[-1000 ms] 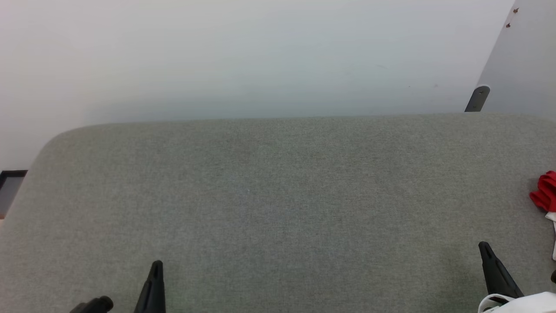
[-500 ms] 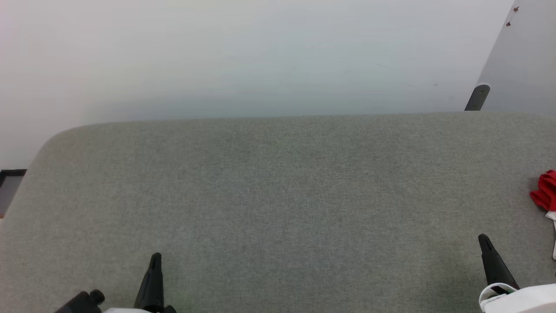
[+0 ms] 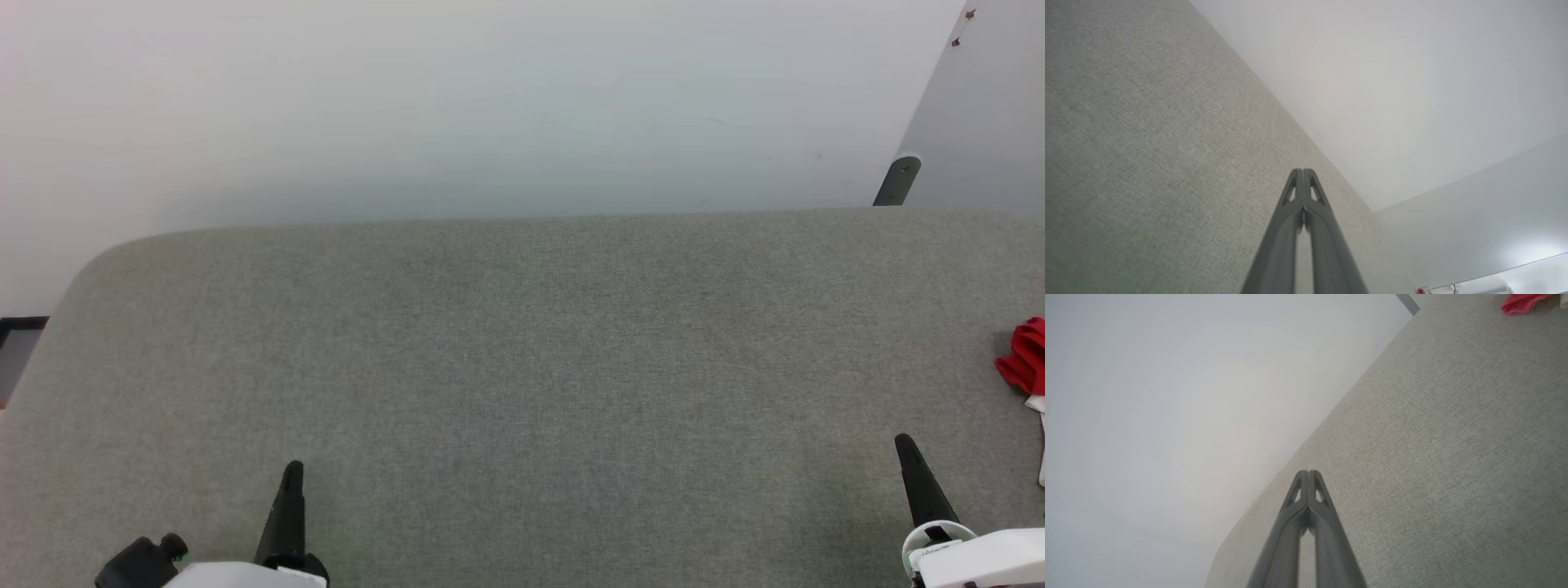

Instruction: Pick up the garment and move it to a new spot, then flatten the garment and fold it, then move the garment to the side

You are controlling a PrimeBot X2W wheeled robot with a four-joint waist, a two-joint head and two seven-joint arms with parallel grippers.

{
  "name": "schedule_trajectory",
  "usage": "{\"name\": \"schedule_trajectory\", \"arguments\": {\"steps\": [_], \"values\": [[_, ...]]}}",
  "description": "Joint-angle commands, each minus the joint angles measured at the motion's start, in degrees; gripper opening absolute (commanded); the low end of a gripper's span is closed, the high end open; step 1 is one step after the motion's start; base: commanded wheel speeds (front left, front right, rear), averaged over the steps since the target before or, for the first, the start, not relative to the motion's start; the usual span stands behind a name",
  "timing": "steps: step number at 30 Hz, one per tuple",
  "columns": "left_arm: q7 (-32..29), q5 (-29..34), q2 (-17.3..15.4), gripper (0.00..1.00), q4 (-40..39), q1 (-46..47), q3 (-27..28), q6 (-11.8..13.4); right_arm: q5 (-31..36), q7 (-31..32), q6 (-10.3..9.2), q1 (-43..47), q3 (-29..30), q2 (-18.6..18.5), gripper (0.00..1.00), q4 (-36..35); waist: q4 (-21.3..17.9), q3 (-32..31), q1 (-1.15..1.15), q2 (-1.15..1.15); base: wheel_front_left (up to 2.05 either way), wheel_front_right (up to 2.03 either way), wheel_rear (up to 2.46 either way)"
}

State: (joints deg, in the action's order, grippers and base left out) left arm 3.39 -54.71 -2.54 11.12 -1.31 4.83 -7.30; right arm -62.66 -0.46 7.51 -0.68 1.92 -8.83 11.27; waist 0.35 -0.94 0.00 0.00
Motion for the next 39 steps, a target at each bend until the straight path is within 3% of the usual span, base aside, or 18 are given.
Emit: {"name": "schedule_trajectory", "arguments": {"steps": [1, 39], "values": [[-0.3, -1.8, -0.4, 0.0, -0.4, 1.2, 0.3, -0.1, -1.4, 0.4, -0.01, -1.6, 0.6, 0.0, 0.0, -0.4, 0.0, 0.0, 0.0, 0.0, 0.0, 0.0, 0.0], [-6.0, -22.7, -0.5, 0.0, 1.5, 5.1, 1.1, -0.2, -18.1, 4.3, -0.02, -4.1, 3.0, 3.5, 0.0, 1.4, -0.2, 0.6, 0.0, 0.0, 0.0, 0.0, 0.0]]}}
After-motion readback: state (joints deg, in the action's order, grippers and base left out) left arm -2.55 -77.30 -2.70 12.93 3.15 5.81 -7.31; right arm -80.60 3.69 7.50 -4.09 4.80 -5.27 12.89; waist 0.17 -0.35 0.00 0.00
